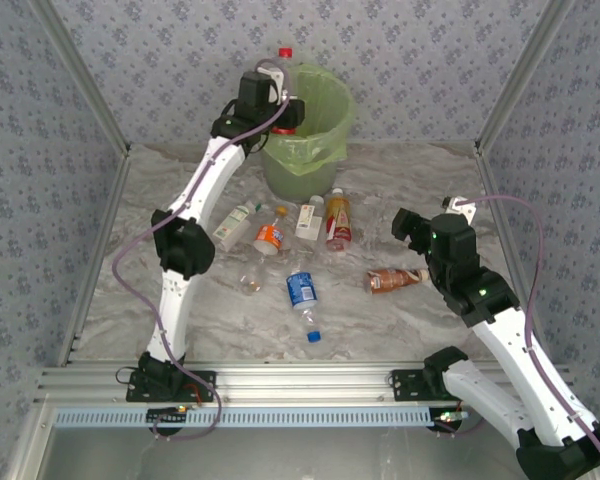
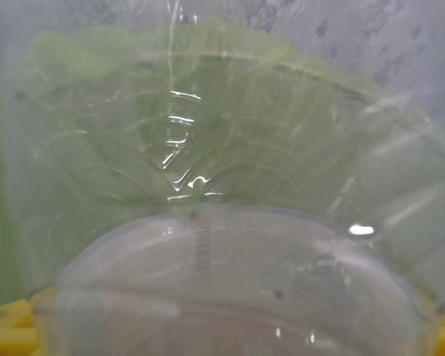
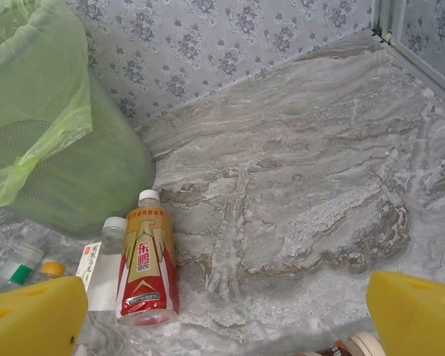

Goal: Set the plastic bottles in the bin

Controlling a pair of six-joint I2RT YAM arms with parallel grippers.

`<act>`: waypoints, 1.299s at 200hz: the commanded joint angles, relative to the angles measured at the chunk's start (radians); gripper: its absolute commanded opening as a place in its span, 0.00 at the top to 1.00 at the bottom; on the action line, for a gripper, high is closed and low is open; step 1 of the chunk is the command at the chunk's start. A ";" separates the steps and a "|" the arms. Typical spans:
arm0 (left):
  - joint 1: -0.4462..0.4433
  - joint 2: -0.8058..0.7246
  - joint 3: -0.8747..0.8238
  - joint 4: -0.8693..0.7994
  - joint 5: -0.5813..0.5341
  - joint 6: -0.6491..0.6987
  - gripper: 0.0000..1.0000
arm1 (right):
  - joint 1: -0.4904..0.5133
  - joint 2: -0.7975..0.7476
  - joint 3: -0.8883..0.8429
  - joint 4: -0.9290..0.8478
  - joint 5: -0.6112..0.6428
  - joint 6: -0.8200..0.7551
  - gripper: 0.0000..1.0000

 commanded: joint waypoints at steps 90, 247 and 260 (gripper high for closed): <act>0.007 -0.058 0.177 -0.210 0.155 -0.106 0.12 | -0.008 0.031 -0.005 -0.071 0.034 -0.003 0.01; 0.002 -0.534 -0.432 0.007 0.257 -0.103 0.01 | -0.137 0.019 -0.249 -0.105 -0.019 0.452 0.01; 0.003 -0.612 -0.562 0.065 0.245 -0.102 0.01 | -0.166 0.023 -0.262 -0.095 -0.086 0.446 0.01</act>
